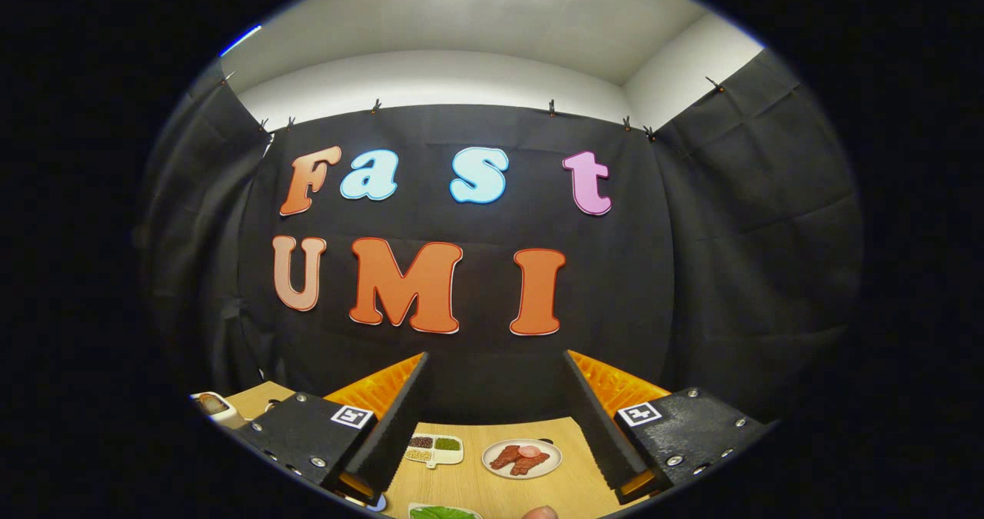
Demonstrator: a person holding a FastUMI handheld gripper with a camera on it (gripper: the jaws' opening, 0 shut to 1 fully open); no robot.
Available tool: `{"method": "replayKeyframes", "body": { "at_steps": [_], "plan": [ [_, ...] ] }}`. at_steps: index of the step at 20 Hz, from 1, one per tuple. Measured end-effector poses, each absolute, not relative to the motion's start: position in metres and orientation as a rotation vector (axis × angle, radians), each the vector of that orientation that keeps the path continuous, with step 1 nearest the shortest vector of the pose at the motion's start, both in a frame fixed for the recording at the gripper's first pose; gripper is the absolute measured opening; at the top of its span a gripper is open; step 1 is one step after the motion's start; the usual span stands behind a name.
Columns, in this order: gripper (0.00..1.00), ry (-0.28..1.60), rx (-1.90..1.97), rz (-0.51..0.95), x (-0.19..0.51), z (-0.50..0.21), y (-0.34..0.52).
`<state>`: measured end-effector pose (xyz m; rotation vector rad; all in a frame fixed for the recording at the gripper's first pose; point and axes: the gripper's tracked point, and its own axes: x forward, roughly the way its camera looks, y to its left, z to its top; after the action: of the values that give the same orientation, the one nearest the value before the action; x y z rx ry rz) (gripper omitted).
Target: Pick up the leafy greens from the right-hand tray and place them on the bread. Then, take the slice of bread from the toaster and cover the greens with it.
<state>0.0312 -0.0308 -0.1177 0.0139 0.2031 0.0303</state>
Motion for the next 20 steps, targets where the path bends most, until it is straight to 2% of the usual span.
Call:
{"method": "replayKeyframes", "body": {
  "at_steps": [4, 7, 10, 14, 20],
  "plan": [
    [1.00, 0.217, 0.008, 0.032, 0.034, -0.128, -0.032],
    [1.00, 0.159, 0.025, 0.065, 0.030, -0.119, -0.030],
    [0.99, 0.163, 0.008, 0.044, 0.031, -0.142, -0.034],
    [1.00, 0.345, 0.010, 0.064, 0.020, -0.211, -0.031],
    [1.00, 0.547, 0.038, 0.107, 0.011, -0.270, -0.017]
  ]
}}
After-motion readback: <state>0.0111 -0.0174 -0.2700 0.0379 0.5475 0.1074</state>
